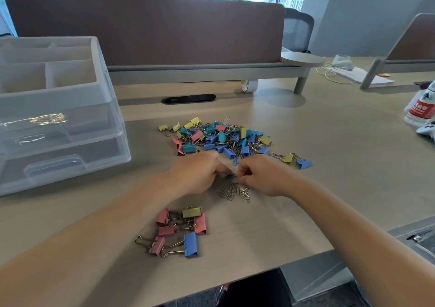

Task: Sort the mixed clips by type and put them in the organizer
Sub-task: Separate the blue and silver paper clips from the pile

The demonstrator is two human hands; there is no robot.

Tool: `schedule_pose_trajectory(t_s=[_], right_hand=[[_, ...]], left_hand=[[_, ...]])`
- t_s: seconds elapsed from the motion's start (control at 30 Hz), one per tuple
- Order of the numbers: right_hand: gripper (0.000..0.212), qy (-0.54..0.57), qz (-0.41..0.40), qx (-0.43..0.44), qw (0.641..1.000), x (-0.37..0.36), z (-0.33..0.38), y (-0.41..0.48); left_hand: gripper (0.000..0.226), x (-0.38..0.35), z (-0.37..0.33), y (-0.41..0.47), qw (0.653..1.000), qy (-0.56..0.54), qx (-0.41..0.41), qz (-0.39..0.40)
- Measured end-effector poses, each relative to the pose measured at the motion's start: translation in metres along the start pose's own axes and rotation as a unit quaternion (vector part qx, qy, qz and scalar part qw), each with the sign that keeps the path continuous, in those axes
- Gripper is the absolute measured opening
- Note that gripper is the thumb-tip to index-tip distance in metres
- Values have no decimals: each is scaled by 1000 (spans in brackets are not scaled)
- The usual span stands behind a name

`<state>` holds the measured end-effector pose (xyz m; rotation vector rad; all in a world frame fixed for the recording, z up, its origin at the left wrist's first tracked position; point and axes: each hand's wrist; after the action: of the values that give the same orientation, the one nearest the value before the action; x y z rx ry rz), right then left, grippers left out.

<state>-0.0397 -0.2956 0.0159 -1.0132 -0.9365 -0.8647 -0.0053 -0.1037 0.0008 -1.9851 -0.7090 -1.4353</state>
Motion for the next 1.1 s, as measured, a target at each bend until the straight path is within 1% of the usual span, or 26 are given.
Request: schedule_pose_trajectory(t_s=[0.1, 0.2, 0.4, 0.6, 0.67, 0.77, 0.83, 0.87, 0.9, 1.0, 1.03, 1.1], right_hand=[[9, 7, -23, -2, 1000, -1, 0, 0], [20, -8, -35, 1, 999, -2, 4, -1], [32, -65, -15, 20, 998, -4, 10, 0], [31, -55, -23, 15, 998, -1, 10, -3], [29, -49, -33, 14, 998, -1, 16, 0], [20, -42, -56, 19, 997, -5, 28, 8], [17, -34, -65, 26, 997, -7, 36, 14], [19, -37, -59, 31, 997, -8, 40, 16], [22, -43, -47, 36, 997, -8, 44, 18], [26, -64, -18, 47, 997, -8, 55, 25], [26, -66, -15, 47, 997, -10, 58, 28], [22, -58, -15, 44, 997, -13, 64, 33]], left_hand=[[55, -1, 1, -1, 1000, 14, 7, -9], [55, -2, 4, -2, 999, 27, 17, -16], [51, -2, 12, -7, 999, 35, 29, -19], [51, 4, 25, -27, 999, 9, 48, -17], [45, 5, 31, -35, 998, -5, 50, -28], [29, 8, 39, -46, 996, -40, 57, -56], [19, 11, 44, -53, 995, -51, 68, -57], [16, 13, 47, -57, 995, -51, 76, -48], [18, 16, 49, -60, 994, -52, 87, -34], [46, 21, 55, -70, 988, -71, 133, 31], [52, 21, 55, -73, 985, -72, 145, 52], [55, 19, 57, -75, 984, -65, 146, 76]])
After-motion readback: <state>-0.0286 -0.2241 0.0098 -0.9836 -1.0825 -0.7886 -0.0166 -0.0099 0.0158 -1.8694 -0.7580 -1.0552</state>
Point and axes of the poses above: each hand's wrist, its own y-axis towards the middle knuckle, its own x-axis out of the back of the hand, z = x × y, and after that the axes turned 10 degrees about z, right-handed
